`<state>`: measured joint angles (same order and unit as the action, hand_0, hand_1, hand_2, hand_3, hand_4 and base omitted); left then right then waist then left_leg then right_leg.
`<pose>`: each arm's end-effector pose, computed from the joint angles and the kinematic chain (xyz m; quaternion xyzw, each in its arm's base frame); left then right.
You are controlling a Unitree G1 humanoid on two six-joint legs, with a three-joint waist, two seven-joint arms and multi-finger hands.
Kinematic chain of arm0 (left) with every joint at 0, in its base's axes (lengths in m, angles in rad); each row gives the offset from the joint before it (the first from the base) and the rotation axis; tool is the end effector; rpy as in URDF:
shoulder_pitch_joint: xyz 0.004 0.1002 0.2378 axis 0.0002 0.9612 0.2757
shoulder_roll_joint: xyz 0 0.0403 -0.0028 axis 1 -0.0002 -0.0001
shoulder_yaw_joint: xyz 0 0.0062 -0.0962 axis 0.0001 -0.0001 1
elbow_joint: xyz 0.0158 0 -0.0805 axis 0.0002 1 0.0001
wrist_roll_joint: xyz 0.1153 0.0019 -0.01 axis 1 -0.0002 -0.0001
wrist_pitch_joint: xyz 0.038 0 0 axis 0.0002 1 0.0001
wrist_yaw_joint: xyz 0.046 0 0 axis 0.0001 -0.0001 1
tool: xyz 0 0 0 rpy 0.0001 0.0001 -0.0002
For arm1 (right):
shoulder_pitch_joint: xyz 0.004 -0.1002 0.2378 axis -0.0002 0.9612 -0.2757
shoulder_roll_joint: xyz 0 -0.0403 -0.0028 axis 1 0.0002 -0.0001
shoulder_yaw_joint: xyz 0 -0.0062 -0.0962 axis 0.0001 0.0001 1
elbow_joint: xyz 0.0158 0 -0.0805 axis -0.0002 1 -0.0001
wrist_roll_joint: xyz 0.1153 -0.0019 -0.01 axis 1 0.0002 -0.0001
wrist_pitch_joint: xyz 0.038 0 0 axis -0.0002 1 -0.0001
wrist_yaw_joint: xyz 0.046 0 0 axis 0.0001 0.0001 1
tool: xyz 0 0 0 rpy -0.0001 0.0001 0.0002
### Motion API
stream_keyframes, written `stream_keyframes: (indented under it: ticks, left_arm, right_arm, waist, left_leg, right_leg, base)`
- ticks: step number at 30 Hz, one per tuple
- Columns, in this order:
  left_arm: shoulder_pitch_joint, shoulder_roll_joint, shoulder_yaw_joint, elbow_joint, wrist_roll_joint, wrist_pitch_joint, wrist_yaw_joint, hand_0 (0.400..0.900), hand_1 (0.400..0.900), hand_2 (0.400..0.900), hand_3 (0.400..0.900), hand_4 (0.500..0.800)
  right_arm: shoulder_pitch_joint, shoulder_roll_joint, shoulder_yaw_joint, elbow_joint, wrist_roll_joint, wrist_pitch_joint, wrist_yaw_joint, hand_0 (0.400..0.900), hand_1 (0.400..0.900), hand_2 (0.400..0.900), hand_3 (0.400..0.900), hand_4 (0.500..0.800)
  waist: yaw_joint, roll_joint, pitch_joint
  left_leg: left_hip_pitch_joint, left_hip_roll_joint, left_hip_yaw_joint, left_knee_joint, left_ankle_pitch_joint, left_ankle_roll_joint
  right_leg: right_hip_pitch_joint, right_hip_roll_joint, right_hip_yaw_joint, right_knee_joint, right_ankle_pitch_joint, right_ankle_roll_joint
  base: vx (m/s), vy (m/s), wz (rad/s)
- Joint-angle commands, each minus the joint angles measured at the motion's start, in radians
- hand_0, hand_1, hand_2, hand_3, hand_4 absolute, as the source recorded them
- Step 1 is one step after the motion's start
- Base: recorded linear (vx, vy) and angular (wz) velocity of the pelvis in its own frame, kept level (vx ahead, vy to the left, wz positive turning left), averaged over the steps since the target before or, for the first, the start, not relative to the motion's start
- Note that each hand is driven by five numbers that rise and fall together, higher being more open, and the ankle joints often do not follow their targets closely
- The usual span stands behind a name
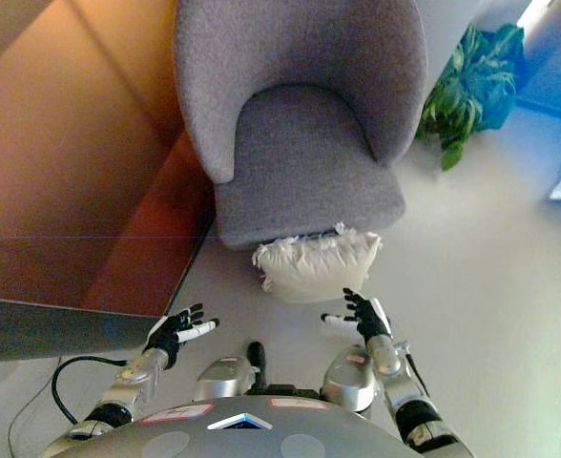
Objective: Pick up the pillow and put it on the sofa.
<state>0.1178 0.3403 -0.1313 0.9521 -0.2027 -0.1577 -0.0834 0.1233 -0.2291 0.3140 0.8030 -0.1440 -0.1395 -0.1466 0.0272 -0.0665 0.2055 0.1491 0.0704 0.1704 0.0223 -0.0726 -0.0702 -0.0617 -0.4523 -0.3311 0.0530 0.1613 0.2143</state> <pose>0.0896 0.2507 -0.1003 0.0746 0.4415 0.0311 0.8936 0.1061 -0.1794 -0.1025 -0.2326 0.3702 0.0750 0.8963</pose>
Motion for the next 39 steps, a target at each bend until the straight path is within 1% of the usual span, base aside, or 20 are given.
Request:
stream_keyframes:
  ticks: [1, 3, 5, 6, 7, 8, 9, 10, 12, 13, 14, 16, 19, 21, 24, 30, 35, 38, 39]
  left_arm:
    - [-0.001, 0.004, -0.012, -0.064, 0.005, -0.055, 0.005, 0.900, 0.900, 0.900, 0.900, 0.800]
    - [0.008, 0.002, -0.010, -0.083, 0.023, -0.057, -0.006, 0.900, 0.900, 0.900, 0.900, 0.800]
    - [0.010, 0.007, -0.025, -0.119, 0.036, -0.057, -0.023, 0.900, 0.900, 0.900, 0.900, 0.800]
    - [0.006, 0.011, -0.031, -0.129, 0.036, -0.058, -0.030, 0.900, 0.900, 0.900, 0.900, 0.800]
    - [-0.003, 0.018, -0.041, -0.145, 0.030, -0.059, -0.044, 0.900, 0.900, 0.900, 0.900, 0.800]
    - [-0.010, 0.025, -0.048, -0.156, 0.023, -0.059, -0.053, 0.900, 0.900, 0.900, 0.900, 0.800]
    - [-0.018, 0.031, -0.053, -0.163, 0.011, -0.061, -0.056, 0.900, 0.900, 0.900, 0.900, 0.800]
    - [-0.029, 0.036, -0.059, -0.172, -0.009, -0.060, -0.051, 0.900, 0.900, 0.900, 0.900, 0.800]
    - [-0.030, 0.037, -0.059, -0.172, -0.012, -0.060, -0.050, 0.900, 0.900, 0.900, 0.900, 0.800]
    - [-0.041, 0.045, -0.060, -0.182, -0.049, -0.066, -0.047, 0.900, 0.900, 0.900, 0.900, 0.800]
    - [-0.060, 0.059, -0.074, -0.203, -0.076, -0.079, -0.042, 0.900, 0.900, 0.900, 0.900, 0.800]
    - [-0.077, 0.072, -0.085, -0.216, -0.092, -0.086, -0.031, 0.900, 0.900, 0.900, 0.900, 0.800]
    - [-0.104, 0.093, -0.095, -0.231, -0.117, -0.094, 0.013, 0.900, 0.900, 0.900, 0.900, 0.800]
    - [-0.121, 0.101, -0.097, -0.234, -0.135, -0.097, 0.037, 0.900, 0.900, 0.900, 0.900, 0.800]
    - [-0.144, 0.112, -0.097, -0.242, -0.162, -0.107, 0.075, 0.900, 0.900, 0.900, 0.900, 0.800]
    - [-0.184, 0.121, -0.094, -0.266, -0.255, -0.140, 0.120, 0.900, 0.900, 0.900, 0.900, 0.800]
    - [-0.182, 0.114, -0.095, -0.283, -0.314, -0.177, 0.139, 0.900, 0.900, 0.900, 0.900, 0.800]
    - [-0.178, 0.108, -0.087, -0.289, -0.363, -0.189, 0.144, 0.900, 0.900, 0.900, 0.900, 0.800]
    - [-0.174, 0.107, -0.084, -0.287, -0.369, -0.194, 0.140, 0.900, 0.900, 0.900, 0.900, 0.800]
  right_arm:
    - [-0.066, -0.096, -0.031, -0.141, -0.137, -0.020, -0.128, 0.900, 0.900, 0.900, 0.900, 0.800]
    - [-0.088, -0.130, -0.023, -0.169, -0.198, -0.005, -0.154, 0.900, 0.900, 0.900, 0.900, 0.800]
    - [-0.119, -0.173, -0.013, -0.211, -0.256, 0.012, -0.175, 0.900, 0.900, 0.900, 0.900, 0.800]
    - [-0.131, -0.190, -0.009, -0.227, -0.266, 0.017, -0.189, 0.900, 0.900, 0.900, 0.900, 0.800]
    - [-0.150, -0.219, -0.004, -0.244, -0.301, 0.020, -0.204, 0.900, 0.900, 0.900, 0.900, 0.800]
    - [-0.163, -0.240, -0.003, -0.256, -0.325, 0.023, -0.214, 0.900, 0.900, 0.900, 0.900, 0.800]
    - [-0.173, -0.257, 0.000, -0.262, -0.342, 0.022, -0.234, 0.900, 0.900, 0.900, 0.900, 0.800]
    - [-0.185, -0.272, 0.002, -0.265, -0.352, 0.017, -0.250, 0.900, 0.900, 0.900, 0.900, 0.800]
    - [-0.187, -0.273, 0.002, -0.265, -0.358, 0.017, -0.250, 0.900, 0.900, 0.900, 0.900, 0.800]
    - [-0.206, -0.292, 0.010, -0.275, -0.382, 0.011, -0.278, 0.900, 0.900, 0.900, 0.900, 0.800]
    - [-0.243, -0.312, 0.023, -0.283, -0.417, 0.009, -0.316, 0.900, 0.900, 0.900, 0.900, 0.800]
    - [-0.278, -0.327, 0.032, -0.285, -0.439, 0.001, -0.342, 0.900, 0.900, 0.900, 0.900, 0.800]
    - [-0.335, -0.352, 0.045, -0.296, -0.467, -0.016, -0.364, 0.900, 0.900, 0.900, 0.900, 0.800]
    - [-0.371, -0.365, 0.059, -0.303, -0.468, -0.012, -0.377, 0.900, 0.900, 0.900, 0.900, 0.800]
    - [-0.442, -0.389, 0.080, -0.312, -0.458, -0.007, -0.369, 0.900, 0.900, 0.900, 0.900, 0.800]
    - [-0.565, -0.431, 0.110, -0.306, -0.439, 0.019, -0.408, 0.900, 0.900, 0.900, 0.900, 0.800]
    - [-0.657, -0.502, 0.101, -0.275, -0.455, 0.019, -0.465, 0.900, 0.900, 0.900, 0.900, 0.800]
    - [-0.702, -0.532, 0.110, -0.260, -0.448, 0.024, -0.454, 0.900, 0.900, 0.900, 0.900, 0.800]
    - [-0.710, -0.537, 0.117, -0.253, -0.445, 0.023, -0.447, 0.900, 0.900, 0.900, 0.900, 0.800]
  waist:
    - [0.005, -0.003, -0.012]
    - [0.012, -0.009, -0.012]
    - [0.016, -0.006, 0.001]
    - [0.015, -0.007, 0.005]
    - [0.014, -0.001, 0.020]
    - [0.010, 0.002, 0.029]
    - [0.008, 0.007, 0.041]
    - [0.008, 0.012, 0.058]
    - [0.007, 0.012, 0.058]
    - [0.009, 0.015, 0.083]
    - [0.018, 0.020, 0.117]
    - [0.027, 0.020, 0.146]
    - [0.045, 0.014, 0.192]
    - [0.053, 0.011, 0.212]
    - [0.063, 0.014, 0.247]
    - [0.073, 0.035, 0.303]
    - [0.079, 0.061, 0.314]
    - [0.083, 0.076, 0.314]
    - [0.087, 0.082, 0.314]
  left_leg:
    - [-0.064, 0.108, 0.040, 0.083, -0.029, -0.007]
    - [-0.070, 0.147, 0.044, 0.108, -0.023, -0.022]
    - [-0.098, 0.184, 0.036, 0.157, -0.031, -0.036]
    - [-0.113, 0.191, 0.038, 0.167, -0.027, -0.038]
    - [-0.130, 0.211, 0.046, 0.189, -0.031, -0.046]
    - [-0.146, 0.222, 0.054, 0.199, -0.025, -0.050]
    - [-0.160, 0.234, 0.054, 0.212, -0.025, -0.054]
    - [-0.178, 0.241, 0.043, 0.235, -0.033, -0.057]
    - [-0.182, 0.242, 0.041, 0.238, -0.034, -0.058]
    - [-0.217, 0.239, 0.013, 0.270, -0.047, -0.055]
    - [-0.273, 0.238, -0.020, 0.308, -0.060, -0.051]
    - [-0.321, 0.235, -0.043, 0.326, -0.059, -0.047]
    - [-0.412, 0.232, -0.089, 0.393, -0.079, -0.045]
    - [-0.463, 0.229, -0.111, 0.422, -0.083, -0.044]
    - [-0.543, 0.233, -0.139, 0.471, -0.092, -0.048]
    - [-0.701, 0.233, -0.149, 0.560, -0.102, -0.054]
    - [-0.830, 0.231, -0.137, 0.664, -0.126, -0.047]
    - [-0.896, 0.231, -0.134, 0.726, -0.143, -0.040]
    - [-0.903, 0.235, -0.140, 0.760, -0.178, -0.045]
  right_leg:
    - [0.006, 0.010, 0.004, 0.033, 0.045, 0.034]
    - [0.011, 0.030, -0.013, 0.043, 0.007, 0.026]
    - [-0.007, 0.044, -0.019, 0.072, -0.024, 0.016]
    - [-0.021, 0.044, -0.021, 0.081, -0.028, 0.012]
    - [-0.041, 0.044, -0.025, 0.102, -0.041, 0.005]
    - [-0.061, 0.038, -0.029, 0.116, -0.044, 0.001]
    - [-0.080, 0.032, -0.030, 0.134, -0.051, -0.002]
    - [-0.105, 0.021, -0.025, 0.163, -0.058, -0.004]
    - [-0.109, 0.020, -0.025, 0.166, -0.059, -0.004]
    - [-0.166, 0.002, -0.007, 0.207, -0.062, 0.000]
    - [-0.232, -0.019, 0.011, 0.257, -0.068, 0.002]
    - [-0.285, -0.034, 0.023, 0.290, -0.065, 0.004]
    - [-0.370, -0.053, 0.048, 0.356, -0.074, 0.013]
    - [-0.410, -0.060, 0.058, 0.380, -0.079, 0.017]
    - [-0.480, -0.062, 0.080, 0.431, -0.094, 0.020]
    - [-0.606, -0.064, 0.104, 0.521, -0.128, 0.013]
    - [-0.709, -0.063, 0.111, 0.625, -0.171, -0.009]
    - [-0.763, -0.061, 0.118, 0.689, -0.203, -0.025]
    - [-0.770, -0.060, 0.126, 0.730, -0.240, -0.018]
  base:
    - [0.16, -0.194, 0.43]
    - [0.14, -0.198, 0.47]
    - [0.03, -0.141, 0.45]
    - [-0.07, -0.105, 0.53]
    - [-0.12, -0.094, 0.64]
    - [-0.13, -0.087, 0.69]
    - [-0.12, -0.054, 0.59]
    - [-0.08, -0.030, 0.37]
    - [-0.07, -0.008, 0.17]
    - [-0.22, -0.009, 0.31]
    - [-0.28, -0.018, 0.36]
    - [-0.22, -0.036, 0.22]
    - [-0.16, -0.041, 0.12]
    - [-0.16, -0.020, 0.09]
    - [-0.12, 0.010, 0.05]
    - [-0.13, 0.051, 0.05]
    - [-0.09, 0.080, 0.04]
    - [-0.01, 0.077, 0.02]
    - [0.04, 0.041, 0.05]
